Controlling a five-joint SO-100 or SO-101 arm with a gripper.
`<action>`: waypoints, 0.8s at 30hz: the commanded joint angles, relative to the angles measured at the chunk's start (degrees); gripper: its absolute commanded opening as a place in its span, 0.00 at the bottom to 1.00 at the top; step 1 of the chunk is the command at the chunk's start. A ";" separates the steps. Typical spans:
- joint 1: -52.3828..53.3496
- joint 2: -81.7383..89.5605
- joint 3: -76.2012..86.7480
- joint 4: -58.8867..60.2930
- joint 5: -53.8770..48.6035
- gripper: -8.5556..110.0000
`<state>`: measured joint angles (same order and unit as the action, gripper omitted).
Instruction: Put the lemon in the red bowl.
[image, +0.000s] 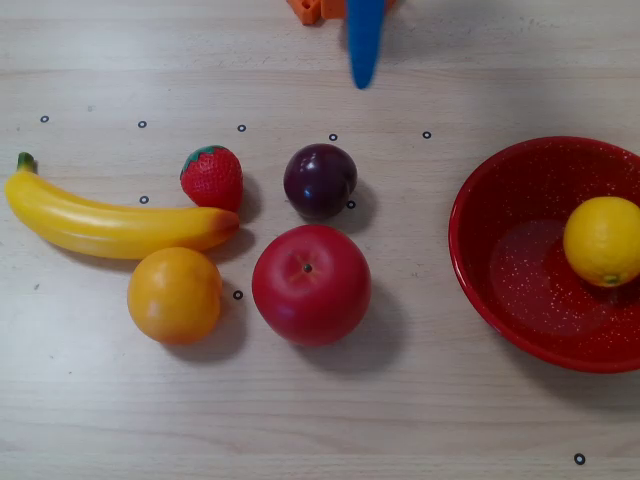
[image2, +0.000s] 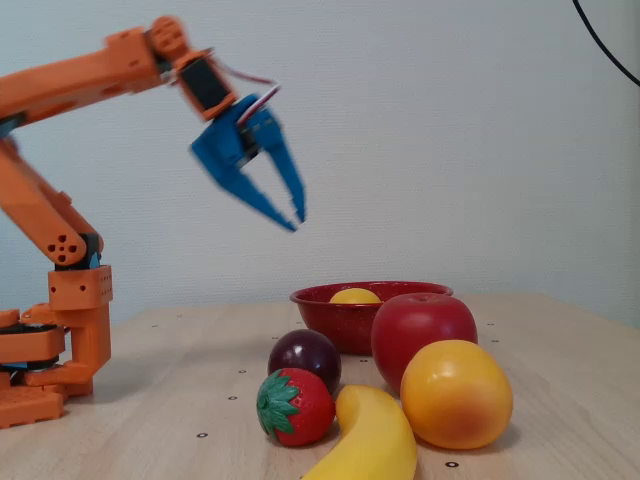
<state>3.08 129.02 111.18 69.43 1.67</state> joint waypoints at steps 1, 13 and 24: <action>-3.60 8.26 4.83 -4.13 2.55 0.07; -9.05 35.16 44.30 -19.95 3.60 0.07; -6.42 52.03 65.65 -26.98 5.89 0.07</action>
<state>-4.66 178.95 174.90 45.26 5.01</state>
